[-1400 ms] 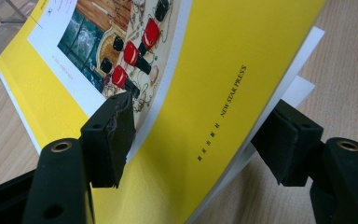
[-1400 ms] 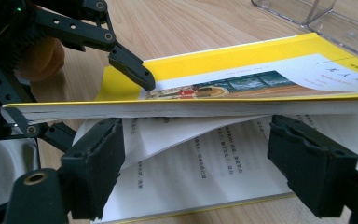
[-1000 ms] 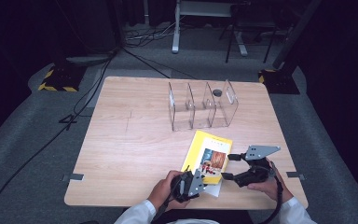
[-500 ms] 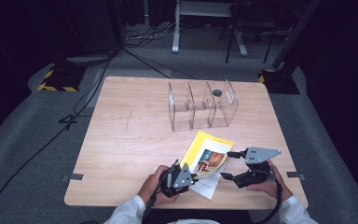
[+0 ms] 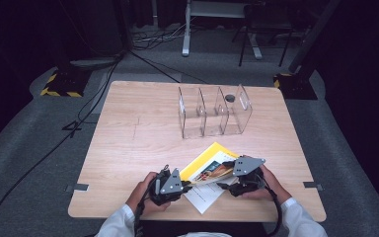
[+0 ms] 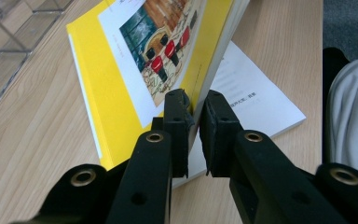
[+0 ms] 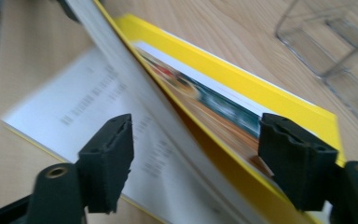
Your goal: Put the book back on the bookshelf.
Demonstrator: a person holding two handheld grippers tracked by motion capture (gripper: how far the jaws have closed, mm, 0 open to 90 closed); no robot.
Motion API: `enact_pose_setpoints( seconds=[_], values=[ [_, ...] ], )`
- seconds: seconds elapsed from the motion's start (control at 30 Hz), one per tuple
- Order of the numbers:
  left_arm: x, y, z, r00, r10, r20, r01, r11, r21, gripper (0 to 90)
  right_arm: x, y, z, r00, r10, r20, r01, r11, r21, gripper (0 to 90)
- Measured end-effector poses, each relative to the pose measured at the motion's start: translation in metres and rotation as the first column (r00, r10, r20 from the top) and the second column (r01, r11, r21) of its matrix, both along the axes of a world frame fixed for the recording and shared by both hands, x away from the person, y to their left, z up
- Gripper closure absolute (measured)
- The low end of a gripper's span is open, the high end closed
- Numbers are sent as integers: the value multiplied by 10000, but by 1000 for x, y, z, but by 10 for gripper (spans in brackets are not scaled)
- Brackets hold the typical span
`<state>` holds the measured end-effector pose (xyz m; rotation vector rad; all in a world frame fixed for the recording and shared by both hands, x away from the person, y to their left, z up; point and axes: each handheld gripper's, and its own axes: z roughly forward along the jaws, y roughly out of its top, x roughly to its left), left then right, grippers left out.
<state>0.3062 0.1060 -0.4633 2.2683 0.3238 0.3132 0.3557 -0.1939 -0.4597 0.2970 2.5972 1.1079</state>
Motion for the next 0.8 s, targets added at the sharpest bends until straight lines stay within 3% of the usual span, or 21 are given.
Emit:
enact_pose_setpoints(
  seconds=[0.03,0.13,0.2,0.23,0.4,0.5,0.67,0.8],
  values=[
    [0,0,0,10000,0,0,0,10000,0,807,0,0,0,10000,0,0,0,10000,0,318],
    [2,20,1,9995,278,-148,-279,9996,-49,797,9,-7,-8,9984,-451,347,458,9988,-185,444],
    [3,29,0,9991,349,-233,-349,9994,-33,788,11,-11,-10,9977,-451,513,466,9985,-290,530],
    [3,29,0,9991,349,-233,-349,9994,-33,784,11,-11,-10,9977,-451,513,466,9985,-290,530],
    [14,49,2,9951,904,-402,-916,9954,-286,750,8,-9,-12,9947,112,1021,-94,9998,-179,691],
    [16,55,1,9910,1283,-392,-1293,9913,-254,712,1,1,-10,9854,363,1662,-281,9983,-513,743],
    [9,54,4,9879,1546,-152,-1548,9878,-166,526,0,8,-8,9825,469,1803,-358,9973,-641,762],
    [-1,33,14,9851,1717,85,-1713,9845,-388,336,-2,12,-7,9824,455,1812,-321,9966,-759,767]
  ],
)
